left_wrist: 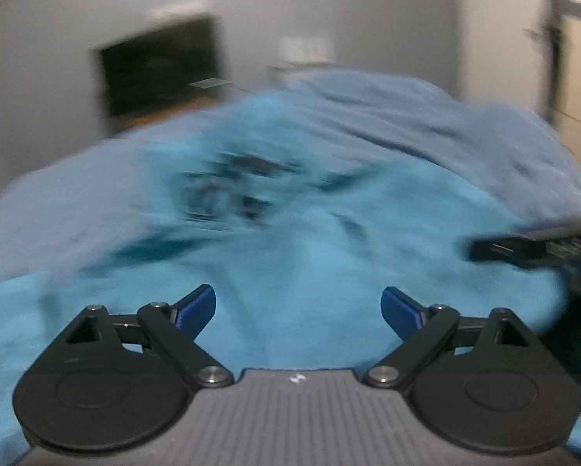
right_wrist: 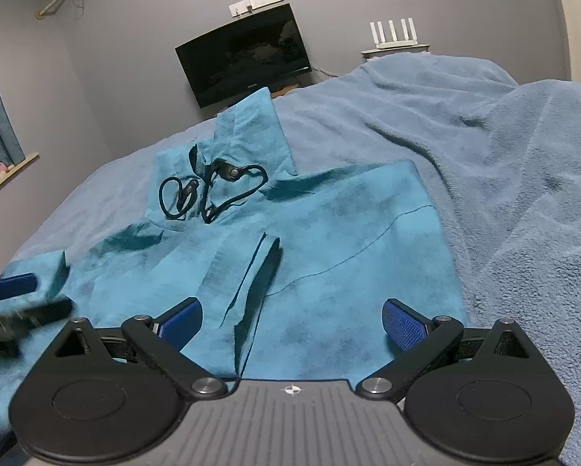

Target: Fold large clothes

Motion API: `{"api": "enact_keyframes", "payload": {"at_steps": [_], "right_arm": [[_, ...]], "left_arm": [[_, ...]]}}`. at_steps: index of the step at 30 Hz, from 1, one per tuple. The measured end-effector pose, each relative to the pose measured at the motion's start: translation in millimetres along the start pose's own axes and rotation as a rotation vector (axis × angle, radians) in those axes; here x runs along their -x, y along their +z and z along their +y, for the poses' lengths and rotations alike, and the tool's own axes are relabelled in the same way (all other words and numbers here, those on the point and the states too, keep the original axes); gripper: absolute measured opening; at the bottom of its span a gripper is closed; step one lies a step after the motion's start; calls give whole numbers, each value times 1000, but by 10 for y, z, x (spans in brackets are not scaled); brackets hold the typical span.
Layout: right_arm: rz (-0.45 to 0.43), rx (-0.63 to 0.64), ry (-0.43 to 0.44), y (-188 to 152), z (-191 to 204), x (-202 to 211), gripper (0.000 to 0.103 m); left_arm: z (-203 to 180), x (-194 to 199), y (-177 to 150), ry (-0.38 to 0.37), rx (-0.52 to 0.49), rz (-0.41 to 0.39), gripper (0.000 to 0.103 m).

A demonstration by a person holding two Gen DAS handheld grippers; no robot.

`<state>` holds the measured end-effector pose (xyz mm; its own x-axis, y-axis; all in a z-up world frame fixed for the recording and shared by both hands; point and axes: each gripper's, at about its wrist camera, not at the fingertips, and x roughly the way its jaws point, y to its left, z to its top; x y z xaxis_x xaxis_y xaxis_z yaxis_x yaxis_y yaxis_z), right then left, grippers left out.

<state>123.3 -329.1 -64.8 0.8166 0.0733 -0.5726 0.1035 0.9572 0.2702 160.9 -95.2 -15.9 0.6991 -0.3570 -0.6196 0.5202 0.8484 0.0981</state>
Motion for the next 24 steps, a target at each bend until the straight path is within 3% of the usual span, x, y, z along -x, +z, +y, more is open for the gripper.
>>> {"api": "enact_keyframes", "payload": {"at_steps": [3, 8, 10, 11, 13, 19, 24], "right_arm": [[4, 3, -3, -5, -13, -21, 101], [16, 7, -4, -19, -37, -77, 101], [21, 7, -2, -22, -50, -91, 101], [22, 6, -1, -25, -55, -98, 101], [25, 4, 1, -33, -58, -111, 101], [29, 8, 10, -43, -50, -122, 101], [30, 20, 12, -50, -18, -117, 100]], "left_arm": [[-306, -245, 16, -43, -98, 39, 92], [-695, -704, -57, -20, -290, 147, 92], [-717, -768, -84, 22, -328, 141, 79], [-675, -801, -70, 26, -306, 150, 56], [-485, -771, -21, 9, -195, 149, 25], [228, -247, 86, 178, 46, -4, 9], [1067, 155, -38, 294, 327, -19, 9]]}}
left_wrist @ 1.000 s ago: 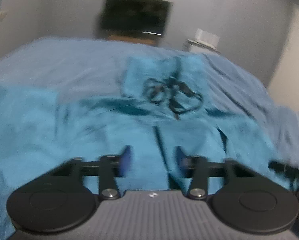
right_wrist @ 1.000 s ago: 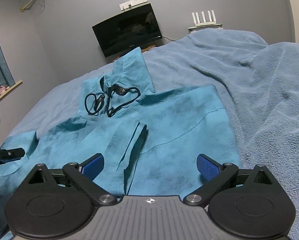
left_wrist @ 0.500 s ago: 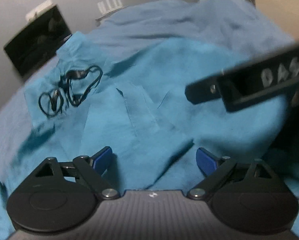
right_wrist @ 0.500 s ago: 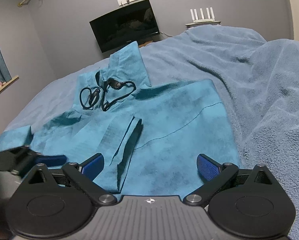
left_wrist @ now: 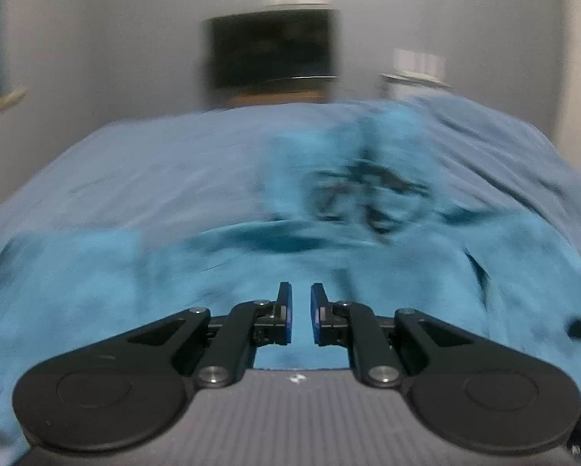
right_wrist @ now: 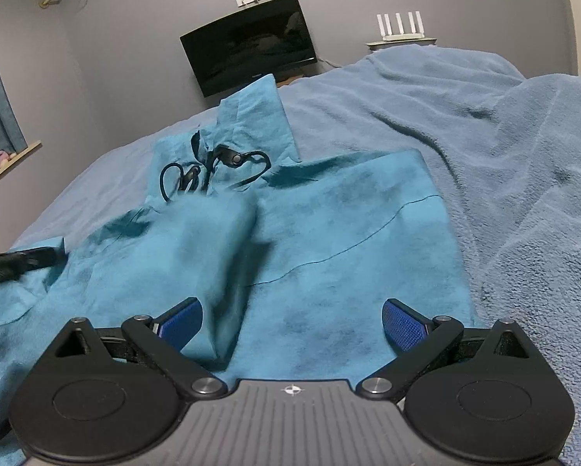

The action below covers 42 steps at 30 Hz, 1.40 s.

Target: Fold large clothes

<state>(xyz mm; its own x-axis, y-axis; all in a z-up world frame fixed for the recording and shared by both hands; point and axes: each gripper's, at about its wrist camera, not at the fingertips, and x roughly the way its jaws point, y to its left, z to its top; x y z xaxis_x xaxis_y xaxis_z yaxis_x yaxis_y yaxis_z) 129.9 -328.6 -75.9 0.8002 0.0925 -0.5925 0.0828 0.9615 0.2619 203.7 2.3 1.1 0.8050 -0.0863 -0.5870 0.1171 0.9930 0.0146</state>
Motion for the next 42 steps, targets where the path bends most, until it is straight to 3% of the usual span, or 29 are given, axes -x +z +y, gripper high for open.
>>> {"api": "enact_keyframes", "payload": {"at_steps": [3, 5, 7, 8, 9, 12, 15, 20, 21, 22, 23, 26, 29, 32, 35, 38, 40, 42], "right_arm": [[3, 3, -5, -1, 23, -3, 100], [4, 7, -9, -5, 38, -10, 100], [6, 12, -14, -13, 49, -18, 100], [6, 12, -18, -16, 49, -18, 100], [3, 9, -24, -16, 40, -16, 100], [-14, -10, -61, -6, -12, 4, 100], [-26, -41, -78, 1, -87, 10, 100], [-20, -42, -68, -11, -135, -24, 100], [-17, -41, -65, -6, -130, -32, 100], [-15, -40, -64, -11, -124, -37, 100], [-11, -41, -60, -10, -128, -44, 100], [-3, -46, -46, -5, -131, -65, 100], [1, -45, -36, 3, -124, -74, 100], [2, -41, -28, 5, -114, -76, 100], [7, -35, -28, 5, -100, -90, 100], [16, -19, -28, -12, -69, -99, 100], [25, 7, -29, -31, -35, -117, 100], [41, 43, -36, -57, 13, -143, 101]], "left_arm": [[256, 1, -36, -44, 79, 26, 9], [114, -9, -58, -108, 18, 37, 14], [-209, 23, -89, -176, -106, 39, 37], [-378, 39, -129, -202, -158, 35, 59], [-568, 43, -165, -233, -211, 28, 74], [-1146, 8, -298, -327, -355, 54, 76], [-1652, -120, -469, -367, -490, 101, 76], [-2094, -423, -730, -266, -680, 155, 75], [-2089, -459, -733, -254, -686, 145, 61], [-2063, -473, -712, -227, -678, 135, 43], [-1993, -456, -681, -208, -652, 133, 14], [-1575, -273, -462, -180, -468, 52, 9], [-1091, -26, -224, -127, -297, -44, 9], [-528, 130, -32, -54, -108, -65, 8], [42, 163, 15, 19, 37, -26, 8], [470, 91, -89, 86, 131, 73, 8], [689, 50, -201, 119, 190, 126, 15], [826, 70, -327, 145, 215, 165, 33]]}}
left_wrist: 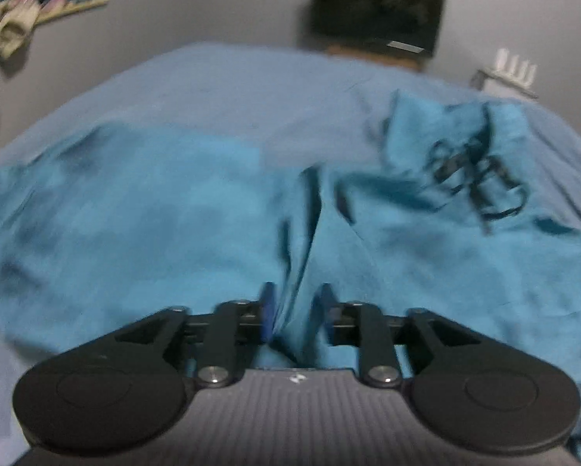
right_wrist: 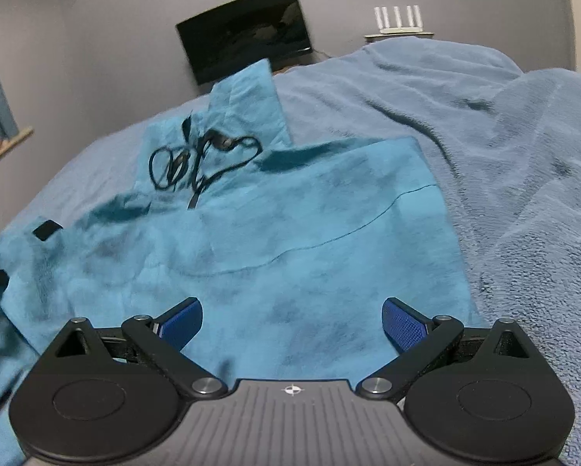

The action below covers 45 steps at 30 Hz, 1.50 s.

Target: Fold large clothes

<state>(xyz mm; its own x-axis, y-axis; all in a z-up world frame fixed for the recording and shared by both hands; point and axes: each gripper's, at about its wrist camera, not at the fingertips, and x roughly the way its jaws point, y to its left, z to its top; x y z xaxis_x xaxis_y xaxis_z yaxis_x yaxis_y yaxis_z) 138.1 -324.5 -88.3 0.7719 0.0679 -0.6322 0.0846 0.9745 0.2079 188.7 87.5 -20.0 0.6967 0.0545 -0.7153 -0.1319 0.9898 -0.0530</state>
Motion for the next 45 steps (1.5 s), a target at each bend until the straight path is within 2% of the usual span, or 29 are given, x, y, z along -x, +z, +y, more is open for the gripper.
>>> {"api": "enact_keyframes", "payload": {"at_steps": [2, 4, 5, 6, 7, 9, 10, 11, 13, 15, 17, 19, 20, 23, 25, 27, 30, 35, 41, 45], "right_arm": [[21, 38, -13, -30, 48, -35, 102], [36, 73, -28, -62, 101, -76, 102], [35, 88, -34, -70, 126, -85, 102], [30, 95, -37, -68, 146, -80, 102], [21, 97, -36, -60, 153, -68, 102], [-4, 93, -41, -35, 173, -22, 103], [-13, 76, -44, -22, 173, 0, 103], [-21, 45, -46, -7, 160, 17, 103], [-52, 1, -32, 6, 130, 54, 103], [-114, 5, -33, -18, 133, 104, 103], [-127, 31, -58, -14, 161, 108, 103], [-123, 38, -72, -16, 165, 95, 103], [-120, 36, -70, -21, 156, 90, 103], [-114, 39, -89, -26, 130, 60, 103], [-112, 40, -96, -23, 124, 38, 103], [-106, 37, -91, -15, 112, 21, 103], [-107, 53, -69, -12, 130, 29, 102], [-151, 81, 42, -15, 179, 152, 103], [-128, 78, 57, 4, 276, 225, 103], [-139, 84, 64, 4, 302, 268, 103]], "left_arm": [[85, 48, -80, -10, -5, -11, 36], [60, 97, -95, -16, -22, -28, 55], [42, 153, -97, -18, -37, -45, 73], [28, 229, -107, -15, -50, -72, 81], [16, 352, -104, -11, -64, -111, 84], [-84, 508, -90, -6, -91, -193, 96], [-124, 544, -50, -9, -98, -222, 97], [-201, 574, -21, -29, -111, -248, 98], [-395, 531, 78, -110, -139, -239, 98], [-571, 409, 156, -213, -154, -191, 98], [-775, 217, 188, -266, -176, -124, 98], [-972, -37, 166, -212, -232, -50, 98], [-1047, -155, 135, -155, -280, -27, 98], [-1166, -483, -1, 95, -455, 26, 98], [-1140, -524, -61, 202, -510, 5, 98], [-1050, -391, -49, 203, -464, -39, 98], [-891, -26, -27, 98, -350, -128, 98], [-724, 578, -81, 12, -251, -282, 99], [-318, 873, -12, -72, -151, -222, 99], [150, 1053, -4, -16, -73, -222, 99]]}}
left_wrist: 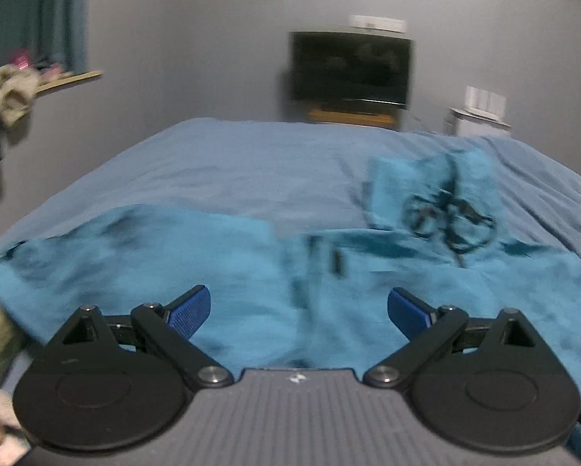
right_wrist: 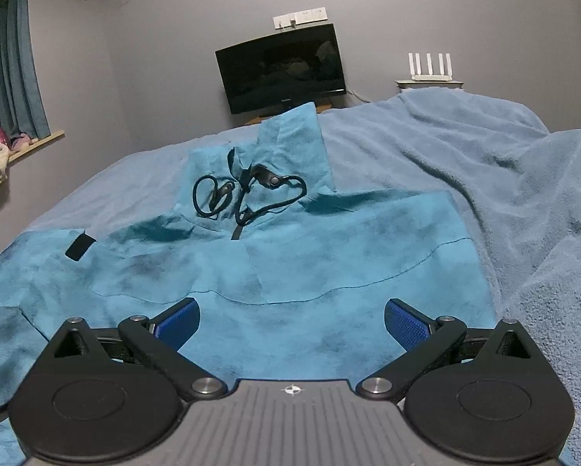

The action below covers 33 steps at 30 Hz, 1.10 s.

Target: Fold large clothes

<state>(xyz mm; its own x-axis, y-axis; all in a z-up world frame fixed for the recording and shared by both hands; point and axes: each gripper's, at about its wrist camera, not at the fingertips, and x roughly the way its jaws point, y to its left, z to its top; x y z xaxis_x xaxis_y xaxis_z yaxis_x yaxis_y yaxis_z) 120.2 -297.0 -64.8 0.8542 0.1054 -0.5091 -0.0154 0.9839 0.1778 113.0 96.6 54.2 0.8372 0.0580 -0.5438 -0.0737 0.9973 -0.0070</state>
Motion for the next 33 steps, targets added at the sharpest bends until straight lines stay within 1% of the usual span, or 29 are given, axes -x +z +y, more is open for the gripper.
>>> {"api": "enact_keyframes", "payload": {"at_steps": [3, 5, 7, 9, 10, 12, 14, 17, 19, 21, 23, 24, 26, 28, 29, 30, 31, 32, 33], "right_arm": [[-19, 13, 9, -16, 38, 58, 103], [-23, 22, 28, -27, 77, 85, 103], [-1, 13, 78, -28, 110, 81, 103], [36, 1, 154, -33, 137, 79, 102], [37, 12, 164, -36, 162, 87, 101], [28, 69, 137, -46, 249, 86, 99], [26, 121, 110, -62, 323, 68, 97], [47, 135, 109, -88, 375, 9, 97], [54, 135, 104, -93, 395, -37, 97], [51, 139, 101, -95, 417, -77, 97], [47, 146, 94, -99, 443, -119, 97], [46, 149, 95, -102, 454, -143, 97], [42, 152, 97, -110, 474, -179, 97], [38, 159, 97, -120, 496, -212, 97], [38, 163, 96, -124, 505, -227, 97], [39, 166, 94, -129, 512, -243, 97], [41, 167, 93, -132, 514, -256, 97], [44, 168, 90, -133, 516, -266, 97], [46, 168, 88, -134, 519, -279, 97]], "left_arm": [[529, 87, 14, 64, 88, 11, 99], [925, 103, 16, 124, 153, 28, 100], [1314, 81, 2, 205, 201, 45, 100], [1644, 29, -22, 273, 236, 64, 100], [1795, -16, -37, 298, 255, 78, 100], [2112, -116, -79, 332, 301, 110, 100], [2355, -224, -117, 336, 340, 142, 100], [2640, -429, -201, 307, 409, 179, 100], [2786, -563, -257, 306, 457, 182, 99], [2888, -681, -272, 293, 493, 161, 99], [2967, -801, -240, 260, 493, 143, 99], [2964, -864, -202, 257, 477, 134, 99], [2943, -986, -111, 290, 432, 114, 99], [2962, -1089, -41, 317, 417, 103, 98], [2970, -1143, -14, 339, 406, 106, 91], [2984, -1190, 8, 359, 394, 113, 73], [2984, -1232, 28, 400, 371, 131, 61], [2998, -1249, 37, 429, 363, 144, 36], [3021, -1250, 39, 451, 366, 153, 18]]}}
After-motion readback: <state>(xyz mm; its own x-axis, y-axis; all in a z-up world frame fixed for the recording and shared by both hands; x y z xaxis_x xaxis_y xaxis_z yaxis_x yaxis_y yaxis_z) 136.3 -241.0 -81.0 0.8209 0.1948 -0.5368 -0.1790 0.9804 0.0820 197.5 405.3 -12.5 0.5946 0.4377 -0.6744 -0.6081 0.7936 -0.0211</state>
